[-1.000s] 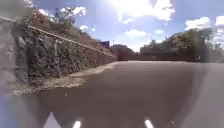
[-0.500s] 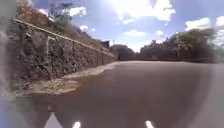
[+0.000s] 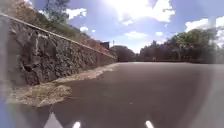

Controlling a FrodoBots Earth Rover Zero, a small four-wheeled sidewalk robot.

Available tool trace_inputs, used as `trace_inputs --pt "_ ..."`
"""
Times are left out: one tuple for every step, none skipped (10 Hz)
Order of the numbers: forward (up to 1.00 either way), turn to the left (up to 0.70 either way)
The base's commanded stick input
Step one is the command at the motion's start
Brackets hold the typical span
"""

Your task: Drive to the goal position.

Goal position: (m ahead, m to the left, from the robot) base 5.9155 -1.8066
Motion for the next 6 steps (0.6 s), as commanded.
trace_inputs --pt "1.0 -0.4" --pt "1.0 -0.4" --pt "1.0 0.0" --pt "1.0 0.0" --pt "1.0 0.0" --pt "1.0 0.0"
